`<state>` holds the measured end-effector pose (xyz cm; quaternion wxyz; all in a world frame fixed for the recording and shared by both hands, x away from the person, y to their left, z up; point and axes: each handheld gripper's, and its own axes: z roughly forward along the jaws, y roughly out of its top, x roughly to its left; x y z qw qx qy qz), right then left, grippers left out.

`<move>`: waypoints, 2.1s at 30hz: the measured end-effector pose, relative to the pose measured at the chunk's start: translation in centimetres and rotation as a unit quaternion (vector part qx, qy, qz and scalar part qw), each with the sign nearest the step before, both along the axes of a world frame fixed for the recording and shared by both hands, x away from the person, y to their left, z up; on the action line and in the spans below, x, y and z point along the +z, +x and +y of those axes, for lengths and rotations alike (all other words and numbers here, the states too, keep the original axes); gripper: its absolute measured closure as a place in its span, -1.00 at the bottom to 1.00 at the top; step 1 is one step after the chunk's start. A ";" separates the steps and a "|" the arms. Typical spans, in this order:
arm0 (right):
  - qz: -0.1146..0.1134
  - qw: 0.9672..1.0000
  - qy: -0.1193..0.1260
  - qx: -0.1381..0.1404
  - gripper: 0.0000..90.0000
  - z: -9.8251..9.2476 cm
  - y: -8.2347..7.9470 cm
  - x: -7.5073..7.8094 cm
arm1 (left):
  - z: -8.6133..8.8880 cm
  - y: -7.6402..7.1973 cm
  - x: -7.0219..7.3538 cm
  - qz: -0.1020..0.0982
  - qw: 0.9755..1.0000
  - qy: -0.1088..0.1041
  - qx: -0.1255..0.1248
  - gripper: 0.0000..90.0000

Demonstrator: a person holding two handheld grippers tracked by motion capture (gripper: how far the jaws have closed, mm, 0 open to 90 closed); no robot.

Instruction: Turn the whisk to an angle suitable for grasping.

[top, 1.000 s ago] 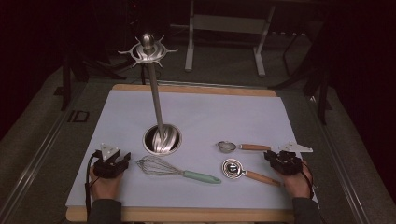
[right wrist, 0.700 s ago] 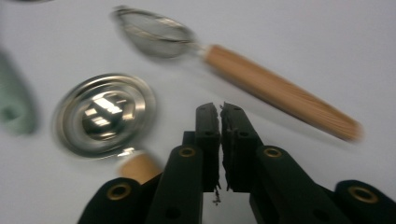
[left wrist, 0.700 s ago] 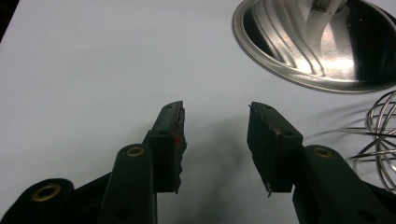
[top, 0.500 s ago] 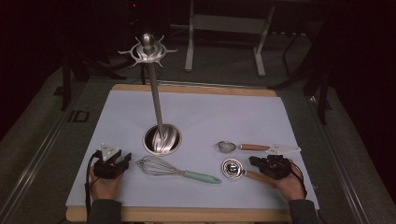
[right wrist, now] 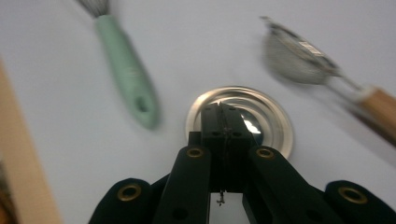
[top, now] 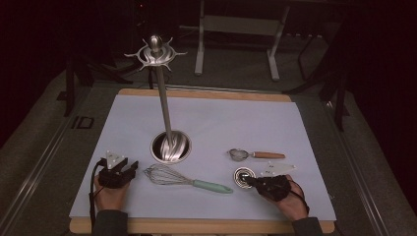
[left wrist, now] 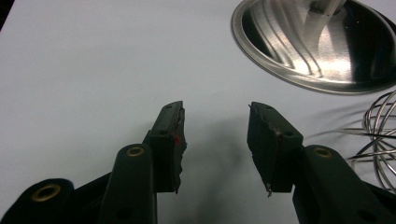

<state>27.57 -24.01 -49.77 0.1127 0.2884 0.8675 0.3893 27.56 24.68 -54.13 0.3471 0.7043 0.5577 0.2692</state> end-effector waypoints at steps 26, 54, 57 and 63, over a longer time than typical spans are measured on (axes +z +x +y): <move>0.044 0.996 -0.026 0.075 1.00 5.7 -1.7 -3.1 | 0.1 0.1 0.0 0.006 1.000 -0.005 0.001 0.24; 0.050 0.998 -0.040 0.015 1.00 8.5 2.8 -2.9 | 0.2 -1.5 0.4 0.007 0.999 -0.005 -0.036 0.66; 0.056 0.998 -0.042 0.005 1.00 8.7 3.2 -2.8 | 0.4 -1.8 0.5 0.009 0.999 -0.013 -0.041 0.75; 0.057 0.997 -0.051 -0.001 1.00 9.6 4.4 -2.6 | 0.5 -2.3 0.6 0.013 0.998 -0.013 -0.053 0.86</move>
